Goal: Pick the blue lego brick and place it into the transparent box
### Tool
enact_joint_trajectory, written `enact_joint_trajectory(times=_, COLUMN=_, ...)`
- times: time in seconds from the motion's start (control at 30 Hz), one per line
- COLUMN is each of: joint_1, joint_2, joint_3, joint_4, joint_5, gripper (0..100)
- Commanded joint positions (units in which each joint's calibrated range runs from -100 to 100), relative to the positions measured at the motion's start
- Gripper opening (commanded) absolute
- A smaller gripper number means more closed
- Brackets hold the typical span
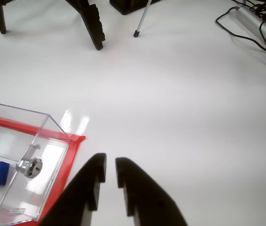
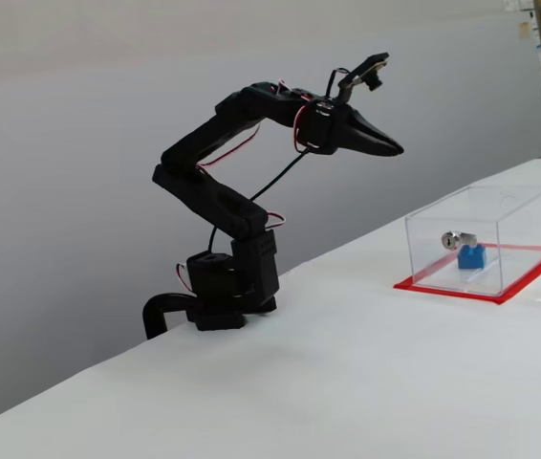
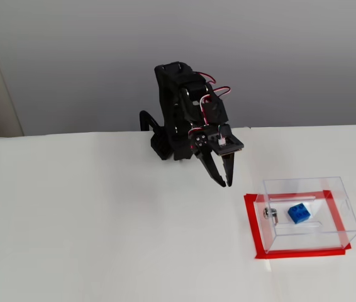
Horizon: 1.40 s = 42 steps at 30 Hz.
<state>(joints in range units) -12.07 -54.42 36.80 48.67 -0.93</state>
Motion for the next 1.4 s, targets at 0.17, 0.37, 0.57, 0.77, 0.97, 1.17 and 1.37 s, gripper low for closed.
enact_joint_trajectory(times=0.17, joint_1=10.48, joint_2=-18.43, joint_3=17.26, joint_4=-1.07, joint_5=0.09, gripper=2)
enact_joint_trajectory(times=0.37, joint_1=15.51, joint_2=-28.78, joint_3=29.29, joint_4=-1.07, joint_5=0.25, gripper=2)
enact_joint_trajectory(times=0.57, joint_1=17.14, joint_2=-39.22, joint_3=40.50, joint_4=-0.98, joint_5=0.56, gripper=2)
enact_joint_trajectory(times=0.77, joint_1=16.84, joint_2=-45.58, joint_3=50.27, joint_4=-0.46, joint_5=0.62, gripper=2)
enact_joint_trajectory(times=0.97, joint_1=17.21, joint_2=-45.41, joint_3=55.60, joint_4=-0.98, joint_5=0.62, gripper=2)
enact_joint_trajectory(times=1.17, joint_1=17.29, joint_2=-45.50, joint_3=62.56, joint_4=-0.98, joint_5=0.56, gripper=2)
enact_joint_trajectory(times=1.37, joint_1=17.29, joint_2=-45.58, joint_3=62.65, joint_4=-0.02, joint_5=0.46, gripper=2)
